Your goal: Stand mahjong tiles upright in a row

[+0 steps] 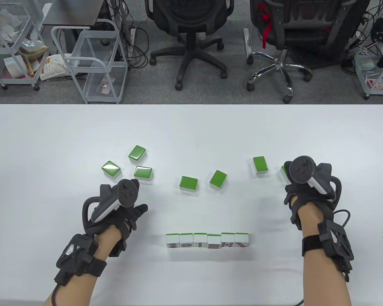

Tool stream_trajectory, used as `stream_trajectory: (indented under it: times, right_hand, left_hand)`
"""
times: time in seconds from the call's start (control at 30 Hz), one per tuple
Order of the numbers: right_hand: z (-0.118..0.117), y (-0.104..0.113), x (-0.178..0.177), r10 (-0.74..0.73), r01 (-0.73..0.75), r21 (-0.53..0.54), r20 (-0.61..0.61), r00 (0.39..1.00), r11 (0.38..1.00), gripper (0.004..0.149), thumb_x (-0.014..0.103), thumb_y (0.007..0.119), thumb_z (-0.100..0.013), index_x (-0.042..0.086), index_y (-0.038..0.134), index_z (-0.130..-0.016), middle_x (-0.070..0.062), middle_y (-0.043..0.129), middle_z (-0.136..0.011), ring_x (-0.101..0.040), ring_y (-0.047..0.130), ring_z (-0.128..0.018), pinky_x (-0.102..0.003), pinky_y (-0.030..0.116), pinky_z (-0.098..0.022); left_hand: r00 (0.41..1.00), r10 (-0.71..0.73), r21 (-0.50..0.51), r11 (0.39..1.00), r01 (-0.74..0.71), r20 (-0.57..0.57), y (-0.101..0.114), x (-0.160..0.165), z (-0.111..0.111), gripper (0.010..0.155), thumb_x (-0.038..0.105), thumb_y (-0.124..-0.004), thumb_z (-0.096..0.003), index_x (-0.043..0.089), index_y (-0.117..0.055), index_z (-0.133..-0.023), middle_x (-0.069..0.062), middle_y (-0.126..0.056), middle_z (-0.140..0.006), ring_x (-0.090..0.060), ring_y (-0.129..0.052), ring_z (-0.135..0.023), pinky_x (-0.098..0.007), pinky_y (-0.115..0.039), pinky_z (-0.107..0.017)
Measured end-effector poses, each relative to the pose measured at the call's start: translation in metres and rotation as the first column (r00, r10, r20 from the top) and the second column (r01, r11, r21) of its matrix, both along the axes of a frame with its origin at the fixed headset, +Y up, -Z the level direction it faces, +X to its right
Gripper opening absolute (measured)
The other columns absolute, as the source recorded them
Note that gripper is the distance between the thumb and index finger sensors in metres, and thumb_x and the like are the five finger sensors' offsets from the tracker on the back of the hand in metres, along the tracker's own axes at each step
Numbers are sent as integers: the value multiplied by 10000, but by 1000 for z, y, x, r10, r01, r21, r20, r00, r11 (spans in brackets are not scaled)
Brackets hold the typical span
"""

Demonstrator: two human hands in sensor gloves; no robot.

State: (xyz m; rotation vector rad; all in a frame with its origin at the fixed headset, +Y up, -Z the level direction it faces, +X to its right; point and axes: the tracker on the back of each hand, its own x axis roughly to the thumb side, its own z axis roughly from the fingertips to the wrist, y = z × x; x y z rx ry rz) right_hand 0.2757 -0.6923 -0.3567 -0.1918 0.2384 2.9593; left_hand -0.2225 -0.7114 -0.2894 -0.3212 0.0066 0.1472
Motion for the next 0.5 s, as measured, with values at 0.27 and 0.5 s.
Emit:
stream_trajectory:
  times: [0.27,0.5]
  right_hand:
    - [-46,-33,-6,98,-99,-158,-14,995,983,812,209,881,-307,233,398,-960,-93,290,-1042,-591,431,-912,-764,598,-551]
    - [-56,-55,-1,162,-190,-225,-139,977,956,784,224,911,-305,233,457,-944,-73,345,-1042,-498,655,-885,-581,737,-532]
  left_hand:
    - [1000,-3,-14,1000,3,14,-4,0,0,864,657,-659,-277,329,-291,-987,37,-418,-1132,-333,-539,-1084,-550,-526,-754]
    - [999,-19,-30,999,20,26,-8,2,0,865,656,-660,-276,330,-289,-986,38,-416,-1131,-333,-538,-1083,-549,-525,-754]
